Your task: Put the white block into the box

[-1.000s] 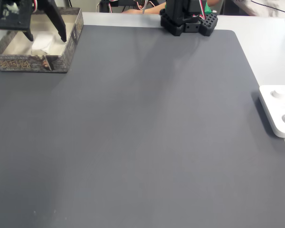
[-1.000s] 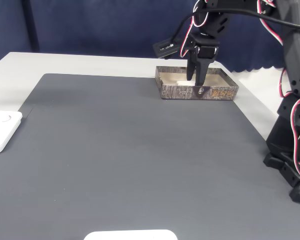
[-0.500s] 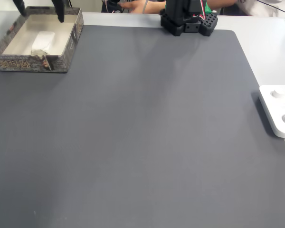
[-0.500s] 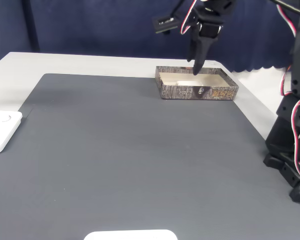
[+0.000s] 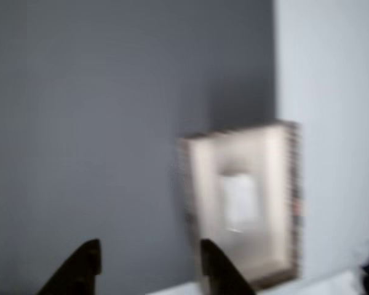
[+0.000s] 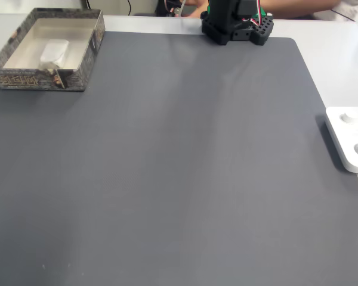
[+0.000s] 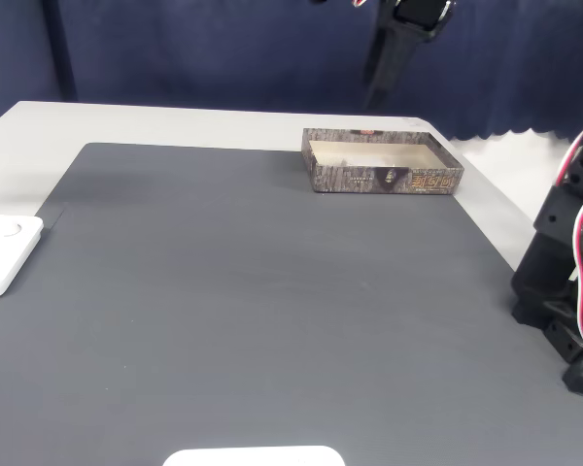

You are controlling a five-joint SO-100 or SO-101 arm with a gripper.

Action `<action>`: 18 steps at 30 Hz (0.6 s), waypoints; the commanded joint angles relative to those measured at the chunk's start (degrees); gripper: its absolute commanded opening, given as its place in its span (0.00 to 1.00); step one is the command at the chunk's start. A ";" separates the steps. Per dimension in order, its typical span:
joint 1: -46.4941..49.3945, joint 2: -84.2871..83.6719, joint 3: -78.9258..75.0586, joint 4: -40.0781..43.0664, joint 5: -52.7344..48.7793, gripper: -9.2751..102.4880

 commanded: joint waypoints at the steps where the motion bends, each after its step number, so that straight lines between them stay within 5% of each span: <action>1: -10.20 9.58 6.24 1.76 -6.59 0.26; 18: -39.64 20.92 19.95 3.25 -33.93 0.07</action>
